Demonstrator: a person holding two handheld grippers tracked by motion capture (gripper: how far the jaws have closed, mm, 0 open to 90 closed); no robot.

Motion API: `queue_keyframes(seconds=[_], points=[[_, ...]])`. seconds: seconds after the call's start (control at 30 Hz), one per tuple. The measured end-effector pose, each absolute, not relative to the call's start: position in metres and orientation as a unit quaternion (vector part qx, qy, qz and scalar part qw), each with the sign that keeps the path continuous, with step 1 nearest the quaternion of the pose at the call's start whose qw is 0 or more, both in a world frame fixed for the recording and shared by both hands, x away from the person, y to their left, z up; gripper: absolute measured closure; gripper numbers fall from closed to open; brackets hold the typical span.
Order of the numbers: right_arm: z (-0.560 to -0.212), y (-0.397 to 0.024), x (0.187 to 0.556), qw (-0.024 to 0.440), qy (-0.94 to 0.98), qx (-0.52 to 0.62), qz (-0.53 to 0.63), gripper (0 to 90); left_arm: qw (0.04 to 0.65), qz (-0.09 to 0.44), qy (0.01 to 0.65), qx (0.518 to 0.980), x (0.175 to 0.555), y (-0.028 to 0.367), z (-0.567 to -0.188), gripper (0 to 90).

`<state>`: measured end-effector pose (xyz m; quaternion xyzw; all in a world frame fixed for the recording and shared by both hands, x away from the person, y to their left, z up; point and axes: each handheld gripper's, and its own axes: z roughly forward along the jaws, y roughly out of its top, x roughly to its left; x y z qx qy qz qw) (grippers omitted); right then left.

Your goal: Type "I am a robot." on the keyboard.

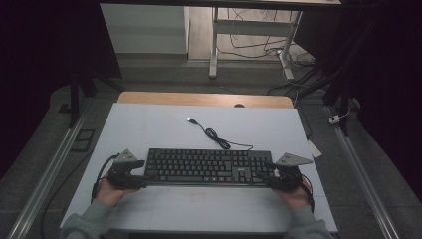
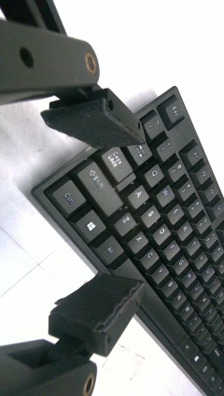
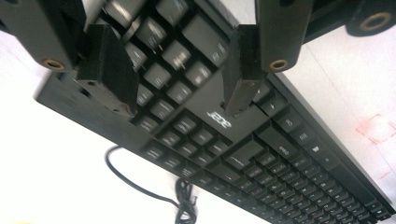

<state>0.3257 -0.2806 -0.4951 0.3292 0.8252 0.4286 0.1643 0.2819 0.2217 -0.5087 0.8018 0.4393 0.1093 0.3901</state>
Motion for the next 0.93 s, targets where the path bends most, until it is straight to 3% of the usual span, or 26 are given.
queue_keyframes(seconds=[0.27, 0.93], points=[[-0.498, -0.301, 0.317, 0.169, 0.82, 0.331, 0.436, 42.4, 0.391, 0.108, 0.439, 0.801, 0.277, 0.224, -0.51, 26.3], [-0.499, -0.295, 0.318, 0.171, 0.827, 0.317, 0.431, 42.0, 0.391, 0.107, 0.438, 0.803, 0.278, 0.223, -0.511, 26.3]])
